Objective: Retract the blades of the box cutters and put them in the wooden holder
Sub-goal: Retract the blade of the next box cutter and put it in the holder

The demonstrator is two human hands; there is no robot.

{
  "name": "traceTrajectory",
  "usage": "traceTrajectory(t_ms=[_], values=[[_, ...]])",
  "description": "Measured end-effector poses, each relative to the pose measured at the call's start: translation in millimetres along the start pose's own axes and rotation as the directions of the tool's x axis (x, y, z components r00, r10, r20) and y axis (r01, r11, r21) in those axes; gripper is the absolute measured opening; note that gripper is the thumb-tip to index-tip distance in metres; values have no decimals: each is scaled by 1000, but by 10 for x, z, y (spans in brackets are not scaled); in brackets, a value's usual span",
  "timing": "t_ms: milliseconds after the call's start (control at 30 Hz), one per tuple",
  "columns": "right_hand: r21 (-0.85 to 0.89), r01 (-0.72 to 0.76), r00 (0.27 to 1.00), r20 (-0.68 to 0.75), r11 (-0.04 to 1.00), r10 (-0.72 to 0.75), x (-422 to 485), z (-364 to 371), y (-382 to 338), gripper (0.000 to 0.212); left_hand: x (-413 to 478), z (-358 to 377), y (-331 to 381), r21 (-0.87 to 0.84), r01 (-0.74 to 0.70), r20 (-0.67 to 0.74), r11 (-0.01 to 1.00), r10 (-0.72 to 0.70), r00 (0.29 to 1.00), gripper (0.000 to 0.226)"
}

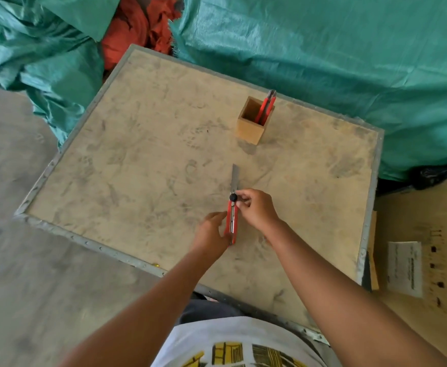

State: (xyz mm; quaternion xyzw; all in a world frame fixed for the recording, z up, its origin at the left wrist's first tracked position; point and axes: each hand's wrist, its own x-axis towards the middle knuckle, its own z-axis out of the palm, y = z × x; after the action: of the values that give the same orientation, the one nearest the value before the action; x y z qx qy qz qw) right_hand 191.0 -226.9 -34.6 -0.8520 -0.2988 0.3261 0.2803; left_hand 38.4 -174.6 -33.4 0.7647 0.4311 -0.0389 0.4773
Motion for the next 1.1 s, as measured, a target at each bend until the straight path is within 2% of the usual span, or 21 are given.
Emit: traceTrajectory(t_ms=[200,433,533,700,800,1000,1100], values=[[-47,49,998,43,998,-47,-46,125,-50,39,-152,196,-17,44,-79,-47,996,81,996,49],[-42,20,997,74,999,-17,-8,149,-37,50,-166,242,7,-36,-34,-96,999,30,995,39],[-43,16,995,97,999,-12,13,145,-23,50,-175,250,-11,-51,-56,-105,997,51,993,44],[-52,46,996,77,998,-42,0,190,-65,36,-169,240,-53,-25,-69,-92,997,66,994,45],[-15,-3,997,71,1000,4,53,186,-77,30,-158,226,-56,4,-61,-61,998,61,996,44],[114,-63,989,137,992,47,38,150,-48,46,-136,193,-131,-1,-64,-33,998,64,997,55],[191,-79,991,124,978,56,26,158,-8,47,-124,178,-169,-14,-55,-20,998,55,998,62]])
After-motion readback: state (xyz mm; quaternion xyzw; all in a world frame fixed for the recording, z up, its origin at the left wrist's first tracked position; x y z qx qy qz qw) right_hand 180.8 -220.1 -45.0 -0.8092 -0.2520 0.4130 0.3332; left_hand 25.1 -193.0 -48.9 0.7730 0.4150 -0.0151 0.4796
